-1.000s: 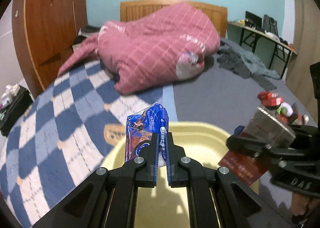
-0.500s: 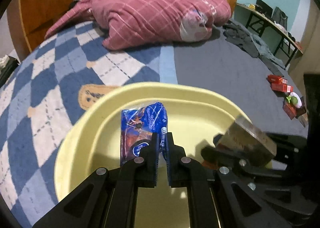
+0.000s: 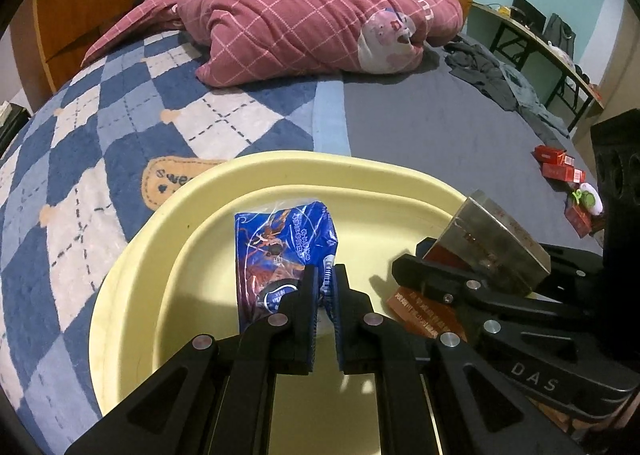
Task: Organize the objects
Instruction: 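Lower the blue packet into the basin and open the left tool while the right tool releases its box, then move both tools back to the pile of boxes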
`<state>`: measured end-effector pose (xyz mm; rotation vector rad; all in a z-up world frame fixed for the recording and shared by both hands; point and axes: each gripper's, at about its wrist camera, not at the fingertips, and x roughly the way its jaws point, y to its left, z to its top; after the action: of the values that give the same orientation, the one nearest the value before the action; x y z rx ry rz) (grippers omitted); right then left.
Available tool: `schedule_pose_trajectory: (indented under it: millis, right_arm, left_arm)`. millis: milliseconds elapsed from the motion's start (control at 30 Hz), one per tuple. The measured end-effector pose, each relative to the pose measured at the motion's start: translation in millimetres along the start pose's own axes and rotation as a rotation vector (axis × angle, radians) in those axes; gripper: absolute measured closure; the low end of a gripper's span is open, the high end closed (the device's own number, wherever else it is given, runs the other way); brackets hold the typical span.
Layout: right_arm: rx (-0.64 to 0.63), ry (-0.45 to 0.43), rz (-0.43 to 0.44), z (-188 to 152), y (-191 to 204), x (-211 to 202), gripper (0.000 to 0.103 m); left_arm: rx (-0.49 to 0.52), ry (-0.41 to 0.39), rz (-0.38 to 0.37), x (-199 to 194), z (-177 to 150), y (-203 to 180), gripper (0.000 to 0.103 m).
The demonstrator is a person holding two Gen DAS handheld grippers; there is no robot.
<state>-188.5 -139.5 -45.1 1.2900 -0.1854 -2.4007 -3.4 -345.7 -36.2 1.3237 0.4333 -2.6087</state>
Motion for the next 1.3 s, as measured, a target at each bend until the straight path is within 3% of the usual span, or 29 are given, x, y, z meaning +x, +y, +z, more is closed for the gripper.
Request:
schedule_pose_trajectory:
  millis: [133, 167, 200, 267, 333, 400, 500, 567, 600, 700, 767, 1033, 1300]
  right_arm:
    - [-0.007, 0.003, -0.007, -1.3, 0.0, -0.3, 0.075]
    - [-0.018, -0.001, -0.008, -1.5, 1.1, -0.8, 0.068]
    - [-0.029, -0.011, -0.013, -2.1, 2.6, -2.4, 0.053]
    - [-0.030, -0.031, -0.037, -1.1, 1.6, -6.6, 0.043]
    - [-0.020, -0.065, -0.045, 0.5, -2.3, -13.3, 0.030]
    - [-0.006, -0.108, -0.044, 2.7, -7.0, -22.3, 0.014]
    - [0.002, -0.162, -0.045, 6.6, -10.3, -33.7, 0.010]
    - [0.001, -0.177, -0.055, 9.3, -10.7, -37.6, 0.009]
    - [-0.002, -0.184, -0.064, 9.9, -10.8, -39.4, 0.007]
    - [-0.012, -0.232, -0.117, 10.8, -10.8, -48.9, 0.000]
    - [-0.023, -0.264, -0.185, 12.5, -10.5, -56.6, 0.000]
    - [0.060, -0.285, -0.355, 19.5, -32.5, -85.7, 0.000]
    - [0.153, -0.278, -0.323, 7.5, -51.8, -107.2, 0.000]
  left_arm:
    - [-0.001, -0.012, 0.016, -5.7, -1.5, 1.2, 0.091]
    - [-0.003, -0.013, 0.022, -8.1, -2.3, -0.1, 0.089]
    - [-0.008, -0.017, 0.026, -9.1, -1.9, 0.6, 0.085]
    - [-0.027, -0.031, 0.034, -12.8, -1.2, 4.1, 0.075]
    - [-0.052, -0.056, 0.045, -17.6, -0.3, 9.6, 0.054]
    - [-0.065, -0.073, 0.039, -20.1, -0.1, 13.6, 0.051]
    - [-0.063, -0.081, 0.045, -21.3, -0.3, 13.2, 0.048]
    - [-0.059, -0.089, 0.054, -22.8, 0.0, 11.2, 0.037]
    - [-0.058, -0.096, 0.065, -24.8, 0.4, 10.2, 0.027]
    - [-0.066, -0.126, 0.082, -33.6, 1.9, 8.5, 0.017]
    - [-0.077, -0.136, 0.089, -40.4, 4.4, 8.0, 0.002]
    - [-0.096, -0.187, 0.094, -73.6, 13.2, 3.5, 0.000]
    - [-0.092, -0.219, 0.088, -100.4, 8.8, -17.5, 0.000]
